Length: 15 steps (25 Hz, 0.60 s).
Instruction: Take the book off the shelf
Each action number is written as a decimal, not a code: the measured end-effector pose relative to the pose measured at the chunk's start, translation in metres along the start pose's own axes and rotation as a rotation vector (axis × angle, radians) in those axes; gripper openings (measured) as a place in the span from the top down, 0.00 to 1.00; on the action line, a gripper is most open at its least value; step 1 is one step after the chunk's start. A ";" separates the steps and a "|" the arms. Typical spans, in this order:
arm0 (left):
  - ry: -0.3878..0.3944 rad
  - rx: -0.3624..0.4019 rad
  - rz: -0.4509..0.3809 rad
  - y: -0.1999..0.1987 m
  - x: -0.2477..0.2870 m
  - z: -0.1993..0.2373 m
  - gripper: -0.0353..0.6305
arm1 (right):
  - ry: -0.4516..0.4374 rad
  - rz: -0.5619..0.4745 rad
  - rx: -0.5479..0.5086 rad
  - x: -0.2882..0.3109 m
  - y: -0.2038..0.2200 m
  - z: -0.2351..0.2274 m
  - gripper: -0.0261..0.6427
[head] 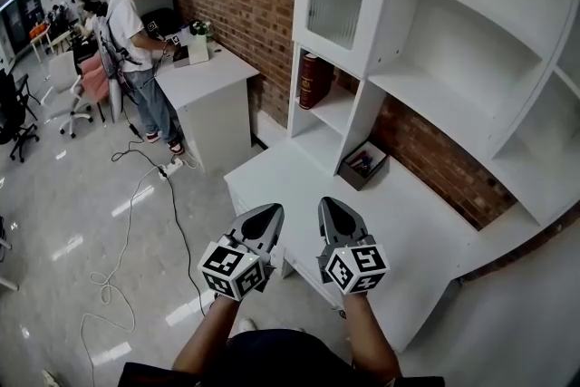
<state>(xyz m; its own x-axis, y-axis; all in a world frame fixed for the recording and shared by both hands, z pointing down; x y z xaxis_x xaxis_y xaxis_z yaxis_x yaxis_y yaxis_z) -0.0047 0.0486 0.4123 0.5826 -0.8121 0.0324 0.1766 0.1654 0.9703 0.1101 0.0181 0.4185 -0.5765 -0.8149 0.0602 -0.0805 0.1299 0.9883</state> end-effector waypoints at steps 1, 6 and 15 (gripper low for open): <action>-0.006 0.003 -0.002 -0.001 0.002 -0.001 0.92 | 0.000 0.002 0.000 -0.001 0.000 -0.003 0.93; -0.046 0.002 -0.016 -0.003 0.007 -0.004 0.92 | -0.018 0.000 0.006 -0.006 -0.004 -0.015 0.93; -0.117 -0.020 -0.014 0.014 0.011 -0.014 0.92 | -0.063 0.024 0.022 -0.013 0.009 -0.037 0.93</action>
<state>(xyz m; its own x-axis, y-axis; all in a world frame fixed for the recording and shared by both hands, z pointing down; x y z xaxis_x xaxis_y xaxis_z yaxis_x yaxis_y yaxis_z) 0.0152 0.0499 0.4228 0.4834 -0.8741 0.0474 0.2009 0.1635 0.9659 0.1469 0.0090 0.4316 -0.6284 -0.7743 0.0741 -0.0834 0.1618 0.9833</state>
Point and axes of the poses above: the fingertips, and each gripper's own axes: x forward along the fingers, z to its left, y out of its underside, the point moved 2 cm from there along -x, backward along the fingers, and after that the axes turned 6 degrees about z, right-handed, at the moved point
